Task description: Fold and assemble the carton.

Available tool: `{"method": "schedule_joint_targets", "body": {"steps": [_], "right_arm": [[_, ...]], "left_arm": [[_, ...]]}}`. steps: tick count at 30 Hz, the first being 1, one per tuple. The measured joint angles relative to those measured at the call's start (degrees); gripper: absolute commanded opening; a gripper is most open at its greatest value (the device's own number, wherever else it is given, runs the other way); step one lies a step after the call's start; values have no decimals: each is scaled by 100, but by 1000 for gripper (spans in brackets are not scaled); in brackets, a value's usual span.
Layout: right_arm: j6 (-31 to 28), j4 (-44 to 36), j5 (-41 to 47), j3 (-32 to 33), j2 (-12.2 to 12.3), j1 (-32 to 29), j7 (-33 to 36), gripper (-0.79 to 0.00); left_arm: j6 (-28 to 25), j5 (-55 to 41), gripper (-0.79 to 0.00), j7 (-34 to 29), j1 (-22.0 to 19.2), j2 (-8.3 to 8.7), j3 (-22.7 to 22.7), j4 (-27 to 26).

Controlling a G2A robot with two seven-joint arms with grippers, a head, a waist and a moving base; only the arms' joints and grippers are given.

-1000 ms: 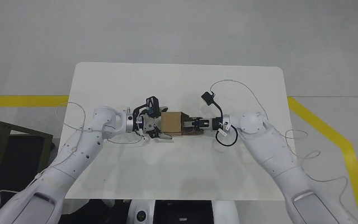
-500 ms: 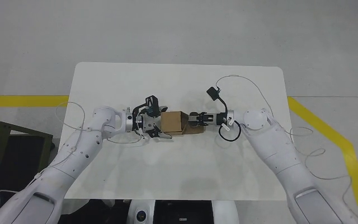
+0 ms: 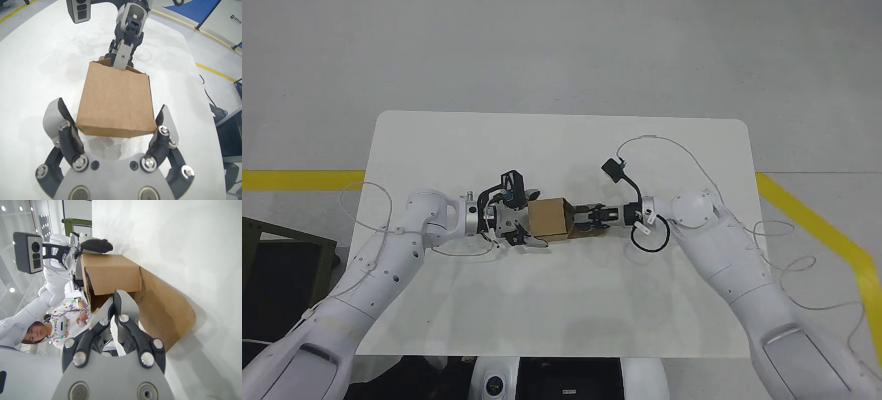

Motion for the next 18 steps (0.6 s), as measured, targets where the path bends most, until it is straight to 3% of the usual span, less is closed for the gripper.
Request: {"method": "schedule_joint_targets", "body": {"steps": [18], "right_arm": [[-159, 147, 306, -405, -249, 37, -64, -785]], "left_arm": [[0, -73, 0, -64, -22, 21, 81, -23]]}}
